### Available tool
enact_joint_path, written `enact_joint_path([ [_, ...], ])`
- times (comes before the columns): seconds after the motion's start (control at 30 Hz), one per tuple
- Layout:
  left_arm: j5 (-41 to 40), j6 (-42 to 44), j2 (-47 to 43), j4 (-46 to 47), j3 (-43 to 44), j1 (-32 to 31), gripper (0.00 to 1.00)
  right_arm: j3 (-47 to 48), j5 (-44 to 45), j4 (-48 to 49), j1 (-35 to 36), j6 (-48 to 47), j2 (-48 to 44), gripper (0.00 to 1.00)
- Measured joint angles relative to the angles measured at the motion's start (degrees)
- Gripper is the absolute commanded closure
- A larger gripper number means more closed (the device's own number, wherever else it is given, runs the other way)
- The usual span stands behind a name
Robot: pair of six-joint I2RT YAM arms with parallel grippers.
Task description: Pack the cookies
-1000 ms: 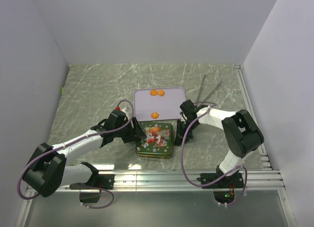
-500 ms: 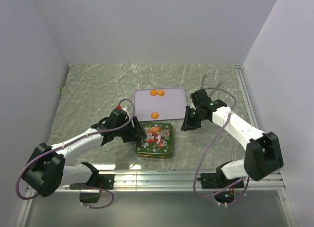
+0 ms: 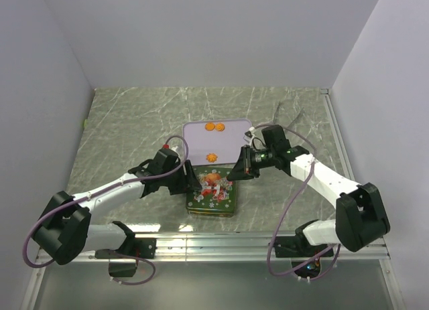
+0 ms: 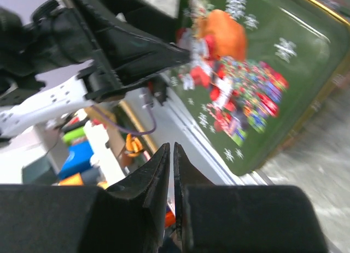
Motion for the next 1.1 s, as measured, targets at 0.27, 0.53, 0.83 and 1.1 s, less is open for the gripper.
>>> enact_joint_path([
  [0.27, -0.57, 0.37, 0.04, -0.39, 0.22, -0.59, 0.34, -8.98, -5.25, 16.74, -0.02, 5.16, 15.65, 0.97],
  [0.53, -1.07, 0.31, 0.02, -0.46, 0.22, -0.70, 0.34, -11.15, -17.73, 25.00, -1.20, 7.98, 21.38, 0.97],
  [0.83, -1.25, 0.20, 0.11, -0.42, 0.22, -0.74, 0.33, -7.98, -5.84, 13.55, -0.74, 5.22, 15.32, 0.92],
  [1.1, -3.08, 0.24, 0.07, -1.77, 2.23, -0.92, 0.26, 2.93, 7.37, -0.37, -0.55, 0.59, 5.22, 0.86],
])
